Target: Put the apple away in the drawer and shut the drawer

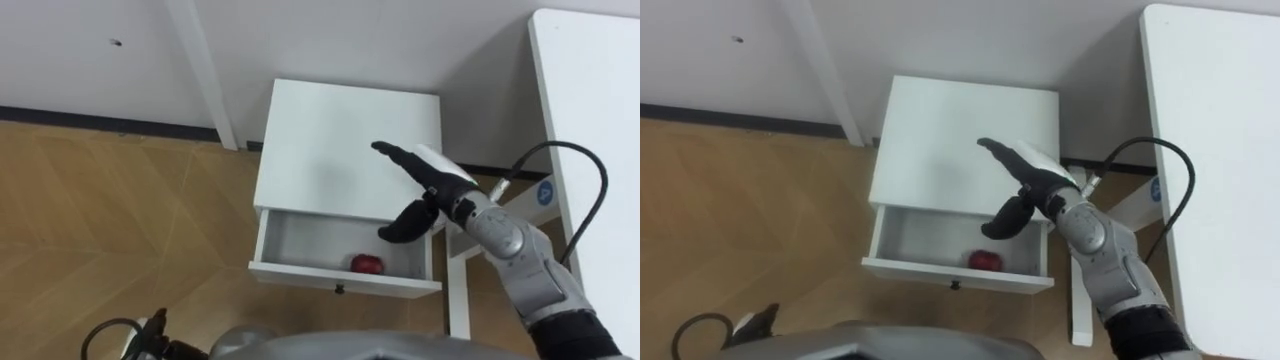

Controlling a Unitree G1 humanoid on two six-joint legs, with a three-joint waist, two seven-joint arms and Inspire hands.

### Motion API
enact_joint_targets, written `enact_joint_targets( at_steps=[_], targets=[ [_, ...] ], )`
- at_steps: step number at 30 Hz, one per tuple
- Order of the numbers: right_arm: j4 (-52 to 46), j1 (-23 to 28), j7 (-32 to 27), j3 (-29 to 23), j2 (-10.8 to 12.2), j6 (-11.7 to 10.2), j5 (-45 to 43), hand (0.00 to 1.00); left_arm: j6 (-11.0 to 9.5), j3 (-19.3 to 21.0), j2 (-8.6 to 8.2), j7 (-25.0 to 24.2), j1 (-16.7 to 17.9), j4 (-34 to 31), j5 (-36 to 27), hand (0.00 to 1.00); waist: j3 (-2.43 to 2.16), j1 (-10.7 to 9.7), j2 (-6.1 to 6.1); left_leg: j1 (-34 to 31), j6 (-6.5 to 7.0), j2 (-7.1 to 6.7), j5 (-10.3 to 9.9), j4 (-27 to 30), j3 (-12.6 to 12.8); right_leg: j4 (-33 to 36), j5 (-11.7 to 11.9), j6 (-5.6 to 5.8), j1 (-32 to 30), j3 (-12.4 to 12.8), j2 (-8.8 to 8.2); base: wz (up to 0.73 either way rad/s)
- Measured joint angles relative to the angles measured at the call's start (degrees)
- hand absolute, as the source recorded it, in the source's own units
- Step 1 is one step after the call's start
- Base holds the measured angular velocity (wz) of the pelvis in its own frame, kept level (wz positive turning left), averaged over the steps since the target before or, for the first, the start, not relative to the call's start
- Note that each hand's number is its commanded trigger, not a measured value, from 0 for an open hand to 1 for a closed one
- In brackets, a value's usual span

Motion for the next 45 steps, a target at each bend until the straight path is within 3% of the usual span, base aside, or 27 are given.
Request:
enact_joint_targets(
  at_steps=[3,5,6,7,8,9,10,11,12,13,15,16,17,18,19,20,22,23,24,25,27,30,33,37,45],
  targets=[
    [3.5,1.1,-3.3,-4.1,0.8,-0.1,1.3,0.00,0.0,0.1,-0.38,0.1,0.2,0.2,-0.4,0.00,-0.02,-1.5,0.52,-2.0,0.65,0.09,-0.8,2.5,0.0,2.2,-0.4,0.49,-1.4,-1.0,-0.89,0.13],
    [6.9,0.9,-6.2,-7.1,1.0,0.0,2.7,0.00,0.0,0.1,-1.08,0.1,-0.6,1.8,-0.4,0.00,-0.01,-2.6,1.88,-3.1,1.33,0.01,-1.4,3.8,0.7,10.3,-1.2,1.67,-5.5,-1.0,-2.19,0.14],
    [9.9,0.8,-8.1,-9.0,1.2,0.0,3.4,0.00,0.0,0.1,-1.14,0.1,-0.9,2.2,-0.4,0.00,0.08,-3.2,2.52,-3.1,1.93,-0.44,-1.4,4.0,0.9,20.9,-1.1,1.70,-10.5,-0.9,-3.71,0.06],
    [12.4,1.1,-9.5,-11.1,1.6,0.0,3.4,0.00,0.0,0.3,-0.53,0.1,-1.1,2.4,-0.4,0.00,-0.02,-4.3,2.28,-3.0,3.05,-1.54,-1.7,5.0,1.3,33.1,1.6,1.34,-16.9,-0.4,-6.67,0.05],
    [13.6,1.2,-10.0,-12.2,1.6,-0.1,3.4,0.00,0.0,0.7,-0.43,0.1,-1.2,2.4,-0.3,0.00,0.08,-4.7,2.50,-3.1,3.65,-1.75,-2.1,6.1,1.5,39.2,4.9,1.41,-20.3,1.2,-7.50,0.00],
    [16.3,1.3,-11.2,-14.6,1.5,-0.6,4.3,0.00,-0.1,1.0,-0.15,0.1,-1.8,3.1,-0.3,0.00,0.32,-5.2,3.89,-3.8,4.86,-0.83,-3.4,8.5,1.8,49.8,16.1,2.27,-28.4,5.1,-7.59,-0.28],
    [18.3,1.1,-11.7,-16.3,1.3,-1.0,6.3,0.00,-0.3,1.5,0.59,0.1,-2.6,4.6,-0.4,0.00,0.59,-5.1,4.81,-5.6,5.83,0.08,-5.2,11.9,2.5,65.2,18.6,1.52,-37.3,8.2,-6.03,-0.43],
    [18.4,1.2,-11.8,-16.6,1.2,-1.1,7.4,0.00,-0.2,1.4,1.11,0.1,-2.9,4.9,-0.8,0.00,0.89,-5.2,4.97,-6.5,5.85,0.74,-5.9,13.6,2.8,74.6,16.3,0.81,-41.8,8.9,-5.17,-0.46],
    [18.4,1.3,-12.0,-16.6,0.9,-1.4,10.0,0.00,0.5,1.7,1.81,0.0,-3.1,5.2,-1.7,0.00,1.14,-6.4,6.44,-8.5,6.29,2.82,-6.8,16.2,2.4,89.9,11.6,-0.26,-49.4,8.2,-2.67,-0.25],
    [19.5,2.0,-12.7,-16.6,0.4,-2.1,11.6,0.00,1.7,2.0,2.09,-0.1,-3.8,5.1,-1.6,0.00,1.54,-7.1,8.14,-9.3,6.56,4.97,-7.0,16.7,1.8,98.9,8.9,-0.83,-54.9,6.9,-0.68,-0.07],
    [24.4,2.5,-13.5,-15.5,0.1,-2.7,14.5,0.00,3.0,1.9,2.89,-0.1,-3.9,5.0,-1.5,0.00,1.47,-7.5,9.36,-9.3,6.29,6.92,-6.9,16.4,0.8,103.1,7.2,-0.29,-58.3,7.5,0.36,0.09],
    [27.6,2.6,-13.8,-13.9,-0.2,-2.3,15.5,0.00,3.4,1.9,3.34,0.0,-3.3,4.7,-1.2,0.00,1.52,-7.5,8.59,-8.9,6.14,6.65,-6.9,16.4,0.7,101.3,6.7,0.31,-57.5,9.0,-0.56,0.13],
    [28.9,2.7,-13.8,-13.6,-0.1,-2.1,16.0,0.00,3.5,2.0,3.39,0.0,-2.9,4.2,-1.1,0.00,1.29,-7.5,8.20,-8.9,6.01,6.16,-7.0,16.6,0.6,99.0,6.6,0.52,-56.3,9.9,-1.40,0.19],
    [31.1,2.7,-14.3,-13.5,-0.1,-1.6,17.7,0.00,3.6,2.0,3.12,0.0,-1.9,3.4,-1.2,0.00,1.17,-7.5,7.14,-9.0,6.00,5.03,-7.3,16.9,0.4,90.9,6.5,0.80,-51.4,10.8,-3.20,0.21],
    [33.2,2.8,-14.7,-13.1,-0.1,-1.0,20.0,0.00,3.4,2.0,2.77,0.0,-0.7,2.7,-1.5,0.00,0.97,-7.4,6.24,-8.8,5.96,3.94,-7.4,16.7,0.2,77.5,6.4,1.21,-43.9,10.9,-4.56,0.22],
    [34.1,3.0,-14.8,-13.0,-0.1,-0.9,20.6,0.00,3.4,1.9,2.65,0.0,0.3,2.2,-1.5,0.00,0.94,-7.4,5.80,-8.5,6.01,3.42,-7.5,16.5,0.2,69.1,6.3,1.52,-39.4,10.5,-4.87,0.13],
    [37.4,3.7,-14.8,-13.0,0.3,-0.5,21.8,0.00,3.8,2.0,2.44,0.2,2.8,1.2,-1.4,0.00,0.62,-6.6,3.91,-7.5,5.92,1.48,-7.1,15.3,0.3,36.1,5.3,2.78,-21.4,9.3,-4.12,0.05],
    [38.4,3.7,-14.8,-13.0,0.5,-0.5,21.9,0.00,4.1,2.0,2.43,0.2,2.7,1.2,-1.5,0.00,0.41,-6.0,3.43,-7.4,5.70,1.10,-6.7,14.7,0.4,29.7,5.0,2.98,-18.3,9.3,-3.39,-0.08],
    [39.9,3.3,-14.8,-13.0,0.8,-0.5,21.9,0.00,4.0,2.2,2.13,0.5,2.1,1.1,-1.7,0.00,-0.21,-4.6,2.54,-7.3,5.36,0.64,-5.7,12.6,0.9,19.2,3.2,3.15,-13.4,8.1,-2.65,-0.31],
    [41.6,2.4,-14.8,-12.8,1.3,-0.6,22.3,0.00,3.5,2.3,2.03,1.4,1.4,1.0,-2.9,0.00,-0.51,-3.3,1.96,-6.7,4.80,0.40,-4.4,9.7,1.6,11.1,3.5,3.31,-10.1,8.1,-2.08,-0.32],
    [44.9,0.7,-14.7,-12.7,2.0,-0.6,22.4,0.00,2.5,3.4,2.06,2.8,0.5,0.9,-5.0,0.00,-0.70,-3.1,0.85,-5.5,4.06,-0.08,-3.3,6.9,1.7,2.7,4.2,3.31,-6.4,6.8,-1.92,-0.13],
    [47.4,-0.7,-14.3,-12.7,2.2,-0.6,23.2,0.00,1.5,3.5,1.68,3.7,-0.3,1.1,-7.3,0.00,-0.57,-3.2,0.53,-3.4,2.96,0.00,-2.7,4.9,1.6,-1.1,4.2,3.43,-3.0,4.6,-1.44,0.00],
    [47.6,0.3,-13.5,-12.6,2.3,-0.5,26.5,0.00,0.4,3.7,0.74,3.7,-0.4,1.1,-7.6,0.00,-0.48,-3.2,0.87,-2.2,2.23,0.20,-2.3,3.1,1.6,-1.2,4.1,3.22,-2.6,4.4,-0.74,0.00],
    [48.6,2.1,-13.2,-12.6,2.9,0.6,30.5,0.00,0.9,4.3,-1.02,3.5,0.3,1.2,-7.6,0.00,-0.21,-3.0,1.06,-1.2,1.97,0.21,-2.1,1.6,1.6,-2.0,4.1,3.16,-1.9,3.9,-0.58,0.00],
    [51.9,2.3,-11.2,-11.7,3.6,2.9,32.4,0.00,2.5,7.3,-1.27,3.0,0.6,1.4,-7.6,0.00,0.21,-2.8,0.93,-0.2,2.01,0.00,-2.1,0.4,1.7,-1.9,4.0,3.17,-1.7,4.2,-0.80,-0.02]
  ],
)
